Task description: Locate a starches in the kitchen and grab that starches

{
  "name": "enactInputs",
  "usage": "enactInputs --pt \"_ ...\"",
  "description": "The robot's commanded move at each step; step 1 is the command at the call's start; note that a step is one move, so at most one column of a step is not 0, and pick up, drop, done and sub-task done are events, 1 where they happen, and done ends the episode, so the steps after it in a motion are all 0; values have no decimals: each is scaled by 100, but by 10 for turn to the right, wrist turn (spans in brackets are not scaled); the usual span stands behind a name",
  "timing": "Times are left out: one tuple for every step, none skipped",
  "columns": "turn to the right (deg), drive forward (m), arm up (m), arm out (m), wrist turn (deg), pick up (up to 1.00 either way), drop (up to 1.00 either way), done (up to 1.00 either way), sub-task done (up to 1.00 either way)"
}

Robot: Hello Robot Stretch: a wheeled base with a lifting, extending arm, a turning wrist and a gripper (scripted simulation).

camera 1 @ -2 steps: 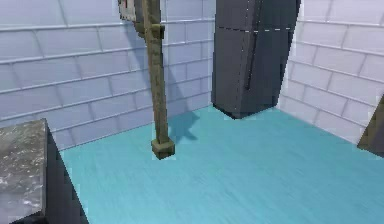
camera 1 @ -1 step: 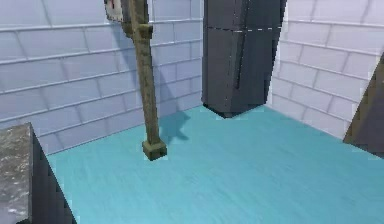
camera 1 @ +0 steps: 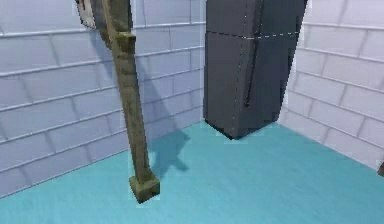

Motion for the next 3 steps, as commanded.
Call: enactInputs --pt "-450 0 0 0 0 0 0 0 0" --pt "-450 0 0 0 0 0 0 0 0" --pt "-450 0 0 0 0 0 0 0 0"
